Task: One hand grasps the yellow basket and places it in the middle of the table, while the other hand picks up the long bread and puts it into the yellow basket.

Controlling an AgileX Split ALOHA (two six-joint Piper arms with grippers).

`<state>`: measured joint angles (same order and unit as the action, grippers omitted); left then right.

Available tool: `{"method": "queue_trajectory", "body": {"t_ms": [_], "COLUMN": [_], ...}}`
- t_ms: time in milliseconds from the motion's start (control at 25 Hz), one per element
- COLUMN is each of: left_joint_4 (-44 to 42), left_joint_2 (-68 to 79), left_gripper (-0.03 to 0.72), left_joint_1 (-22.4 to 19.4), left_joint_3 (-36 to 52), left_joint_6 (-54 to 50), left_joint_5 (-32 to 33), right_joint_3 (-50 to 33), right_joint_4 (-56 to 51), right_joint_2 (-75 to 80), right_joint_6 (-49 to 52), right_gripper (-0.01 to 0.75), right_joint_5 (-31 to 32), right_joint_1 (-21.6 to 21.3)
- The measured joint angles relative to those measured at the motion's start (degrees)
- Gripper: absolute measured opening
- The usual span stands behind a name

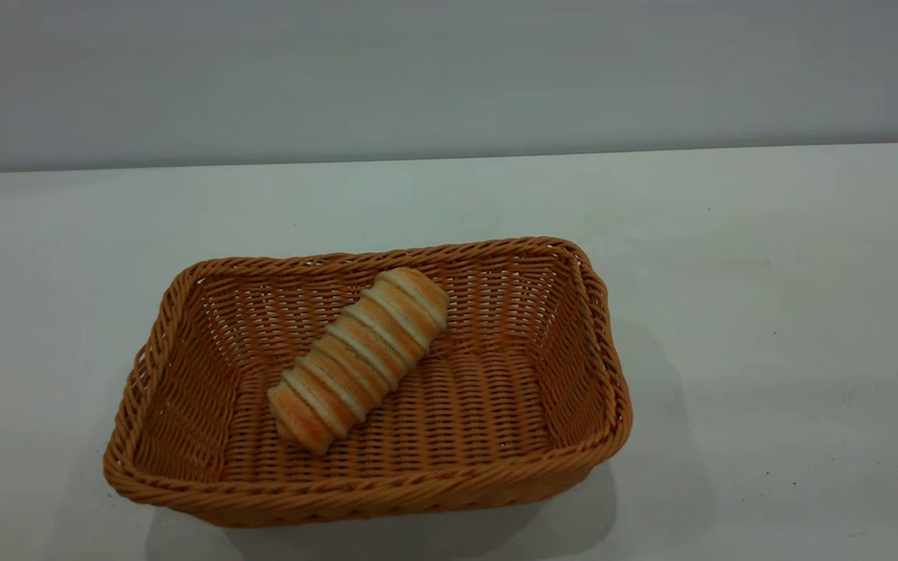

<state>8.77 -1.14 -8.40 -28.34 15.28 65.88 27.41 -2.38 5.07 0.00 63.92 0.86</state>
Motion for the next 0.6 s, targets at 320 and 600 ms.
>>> {"method": "queue_trajectory", "body": {"t_ms": [320,600], "left_joint_4": [0.0,0.0], "left_joint_2": [0.0,0.0], "left_gripper": [0.365,0.365], "left_joint_1": [0.0,3.29], "left_joint_3": [0.0,0.0], "left_joint_6": [0.06,0.06], "left_joint_5": [0.0,0.0], "right_joint_3": [0.0,0.0], "right_joint_4": [-0.05,-0.05], "right_joint_2": [0.0,0.0], "right_joint_6": [0.0,0.0], "right_gripper": [0.238,0.238], "right_joint_5": [0.0,0.0], "right_joint_1": [0.35,0.35]}}
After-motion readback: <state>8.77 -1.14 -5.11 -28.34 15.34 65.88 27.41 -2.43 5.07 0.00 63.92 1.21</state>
